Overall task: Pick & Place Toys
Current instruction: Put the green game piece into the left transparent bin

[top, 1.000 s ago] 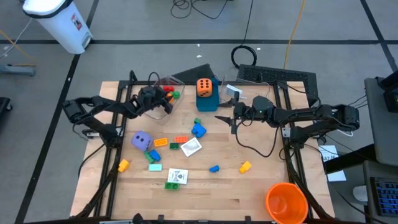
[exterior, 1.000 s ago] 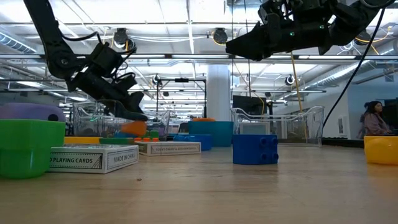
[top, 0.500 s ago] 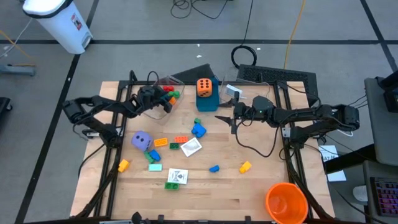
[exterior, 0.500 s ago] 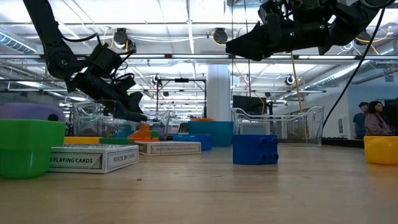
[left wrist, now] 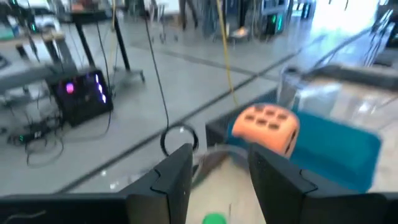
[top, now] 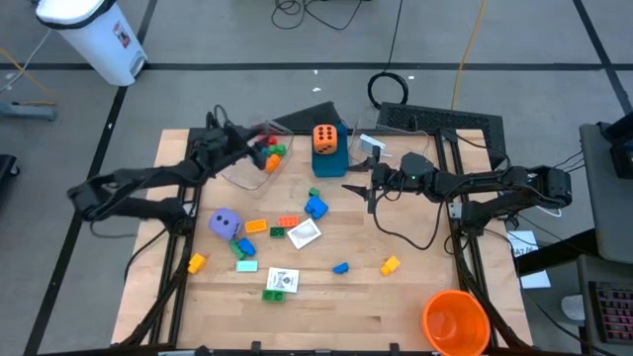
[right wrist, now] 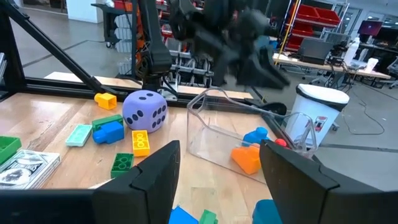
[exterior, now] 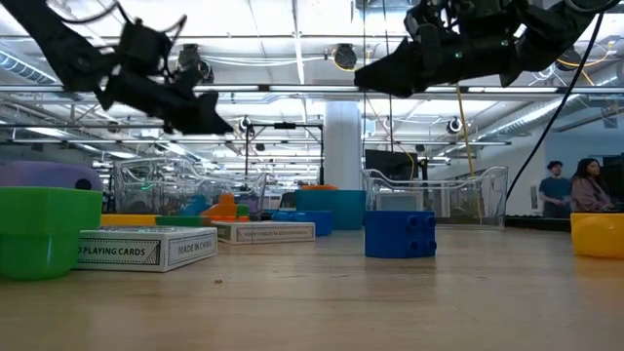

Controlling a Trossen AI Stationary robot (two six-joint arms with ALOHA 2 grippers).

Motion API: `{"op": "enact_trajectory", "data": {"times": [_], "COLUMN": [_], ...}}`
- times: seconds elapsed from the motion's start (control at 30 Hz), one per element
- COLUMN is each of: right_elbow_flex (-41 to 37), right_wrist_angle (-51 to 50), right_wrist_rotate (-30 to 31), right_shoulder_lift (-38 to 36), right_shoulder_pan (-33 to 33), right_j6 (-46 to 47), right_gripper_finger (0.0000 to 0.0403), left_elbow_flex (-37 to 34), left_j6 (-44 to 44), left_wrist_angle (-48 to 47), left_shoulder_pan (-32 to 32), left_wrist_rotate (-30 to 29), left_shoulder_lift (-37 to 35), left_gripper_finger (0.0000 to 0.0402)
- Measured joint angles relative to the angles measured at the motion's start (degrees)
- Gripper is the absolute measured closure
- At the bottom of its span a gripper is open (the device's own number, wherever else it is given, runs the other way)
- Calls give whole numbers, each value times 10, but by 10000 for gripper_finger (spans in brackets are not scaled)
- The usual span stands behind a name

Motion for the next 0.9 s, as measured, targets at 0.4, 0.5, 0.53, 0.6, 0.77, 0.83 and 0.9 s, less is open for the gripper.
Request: {"op": "enact_trajectory", "data": {"times": [0.4,0.5,0.53,0.6,0.77,0.83,0.9], "right_elbow_flex": [0,0,0,0,0,0,0], "right_wrist_angle": [-8,-8,-8,-8,-8,-8,-8], "right_wrist_rotate": [0,0,0,0,0,0,0], "right_shoulder_lift": [0,0,0,0,0,0,0], "right_shoulder_pan": [0,0,0,0,0,0,0], "right_j6": [1,1,1,0,-7,-16,-18], "right_gripper_finger": [191,192,192,191,188,188,189], "left_elbow_flex": [0,0,0,0,-18,-37,-53], "left_j6": [3,-17,-25,-40,-46,-40,-40], "left_wrist_angle": [-206,-257,-271,-297,-282,-234,-188], "left_shoulder_pan": [-34,-47,-51,-62,-98,-117,-137], "left_wrist_rotate": [1,2,2,2,43,71,83], "left_shoulder_lift": [-272,-315,-325,-341,-338,-326,-317], "left_gripper_finger": [264,265,264,261,254,254,257]}}
